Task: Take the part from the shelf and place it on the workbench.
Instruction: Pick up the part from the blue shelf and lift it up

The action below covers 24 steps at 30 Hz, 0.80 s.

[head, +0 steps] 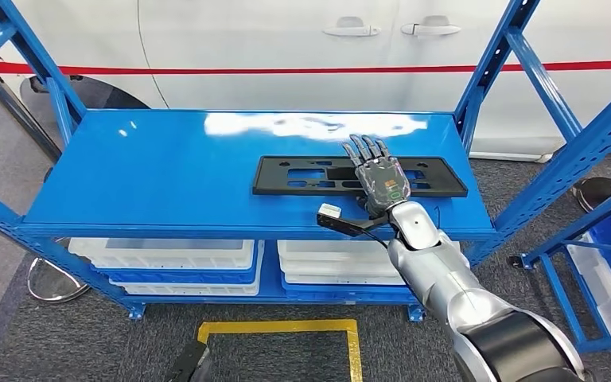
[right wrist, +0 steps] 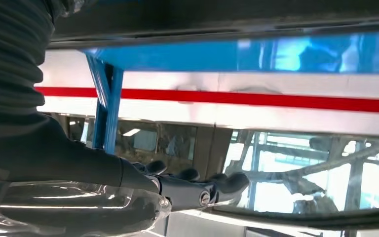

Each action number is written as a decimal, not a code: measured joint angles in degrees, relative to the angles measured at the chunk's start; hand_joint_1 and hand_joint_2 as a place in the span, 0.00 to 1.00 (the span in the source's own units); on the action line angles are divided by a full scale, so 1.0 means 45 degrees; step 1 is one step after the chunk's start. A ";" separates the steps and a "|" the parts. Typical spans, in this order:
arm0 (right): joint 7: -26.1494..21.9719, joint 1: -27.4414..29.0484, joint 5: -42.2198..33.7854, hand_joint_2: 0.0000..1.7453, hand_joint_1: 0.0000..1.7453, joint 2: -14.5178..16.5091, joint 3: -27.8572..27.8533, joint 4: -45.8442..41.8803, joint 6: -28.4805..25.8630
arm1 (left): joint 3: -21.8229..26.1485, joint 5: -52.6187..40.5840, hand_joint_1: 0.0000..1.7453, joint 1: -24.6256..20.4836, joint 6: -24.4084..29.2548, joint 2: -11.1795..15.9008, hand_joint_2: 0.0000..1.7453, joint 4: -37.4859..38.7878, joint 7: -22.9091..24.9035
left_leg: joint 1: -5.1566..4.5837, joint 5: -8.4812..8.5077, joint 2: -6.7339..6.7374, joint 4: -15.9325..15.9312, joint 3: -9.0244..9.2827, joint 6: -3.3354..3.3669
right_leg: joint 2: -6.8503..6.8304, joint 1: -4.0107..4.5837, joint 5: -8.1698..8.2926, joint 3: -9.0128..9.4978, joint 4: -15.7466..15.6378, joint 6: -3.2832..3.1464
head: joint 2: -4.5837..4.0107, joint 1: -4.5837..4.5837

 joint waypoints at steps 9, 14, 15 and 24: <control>0.0074 0.0009 -0.0200 1.00 1.00 -0.0149 0.0107 0.0017 0.0024 | -0.0011 0.0107 0.00 -0.0042 0.0346 -0.0126 0.00 -0.0002 -0.0133 | -0.0039 -0.0762 -0.0032 0.0889 -0.0216 -0.0502 | -0.0025 0.0004 0.1220 0.0053 -0.1173 -0.0434 | 0.0000 -0.0004; 0.0046 0.0117 -0.0331 1.00 1.00 -0.0150 0.0118 0.0023 0.0016 | -0.0011 0.0221 0.00 -0.0069 0.0406 -0.0135 0.00 0.0000 -0.0438 | 0.0029 -0.2005 -0.0022 0.4065 -0.1738 -0.0702 | -0.0027 0.0012 0.1203 0.0079 -0.1181 -0.0561 | 0.0000 -0.0010; 0.0042 0.0132 -0.0342 1.00 1.00 -0.0150 0.0119 0.0022 0.0010 | -0.0011 0.0231 0.00 -0.0073 0.0408 -0.0136 0.00 -0.0001 -0.0497 | 0.0027 -0.1713 -0.0022 0.3793 -0.1631 -0.0671 | -0.0019 0.0018 0.1194 0.0094 -0.1178 -0.0560 | 0.0000 -0.0011; 0.0045 0.0038 -0.0392 1.00 1.00 -0.0185 0.0120 -0.0075 -0.0044 | -0.0013 0.0300 0.00 -0.0239 0.0470 -0.0144 0.00 -0.0019 -0.0702 | -0.0065 -0.0190 0.0003 0.0045 0.0177 -0.0050 | -0.0011 0.0078 0.0954 0.0134 -0.1024 -0.0109 | 0.0000 -0.0001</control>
